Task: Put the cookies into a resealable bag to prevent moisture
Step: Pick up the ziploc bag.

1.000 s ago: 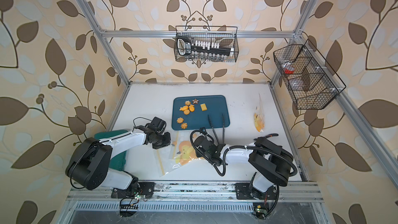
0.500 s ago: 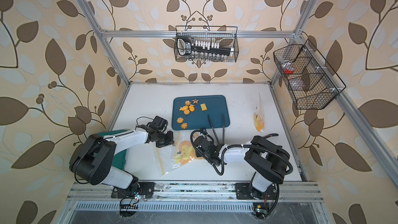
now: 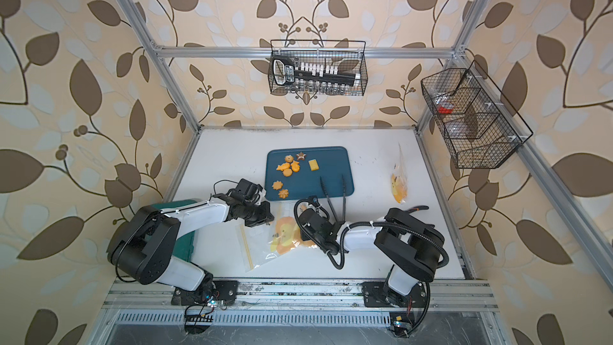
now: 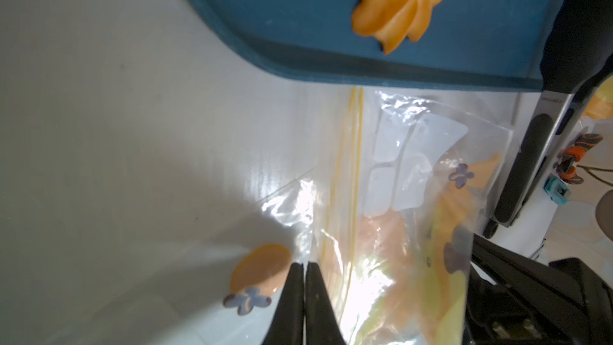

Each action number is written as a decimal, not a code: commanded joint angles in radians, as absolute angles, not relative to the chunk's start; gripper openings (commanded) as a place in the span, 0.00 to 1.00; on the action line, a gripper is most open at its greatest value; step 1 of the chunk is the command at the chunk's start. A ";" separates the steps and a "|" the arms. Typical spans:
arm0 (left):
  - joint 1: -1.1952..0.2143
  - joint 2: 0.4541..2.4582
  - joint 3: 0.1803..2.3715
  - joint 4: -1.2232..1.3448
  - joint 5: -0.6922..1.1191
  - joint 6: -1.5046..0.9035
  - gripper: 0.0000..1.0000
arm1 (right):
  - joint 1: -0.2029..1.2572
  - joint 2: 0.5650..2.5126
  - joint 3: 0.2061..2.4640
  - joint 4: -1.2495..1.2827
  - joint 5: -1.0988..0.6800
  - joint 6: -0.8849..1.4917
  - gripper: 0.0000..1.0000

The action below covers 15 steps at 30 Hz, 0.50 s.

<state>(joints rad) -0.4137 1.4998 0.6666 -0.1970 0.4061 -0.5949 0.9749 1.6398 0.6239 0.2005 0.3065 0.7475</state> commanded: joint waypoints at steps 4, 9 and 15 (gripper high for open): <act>-0.432 1.496 0.646 -0.135 0.471 -0.608 0.18 | 0.971 1.689 0.612 0.133 0.280 0.762 0.00; -0.450 1.515 0.644 -0.109 0.479 -0.622 0.22 | 0.973 1.690 0.612 0.132 0.279 0.762 0.00; -0.482 1.547 0.649 -0.104 0.455 -0.636 0.19 | 0.972 1.689 0.606 0.135 0.281 0.764 0.00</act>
<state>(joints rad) -0.4664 1.5364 0.6506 -0.1150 0.4519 -0.6216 0.9749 1.6505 0.6239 0.2234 0.3061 0.7521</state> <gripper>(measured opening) 0.193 0.047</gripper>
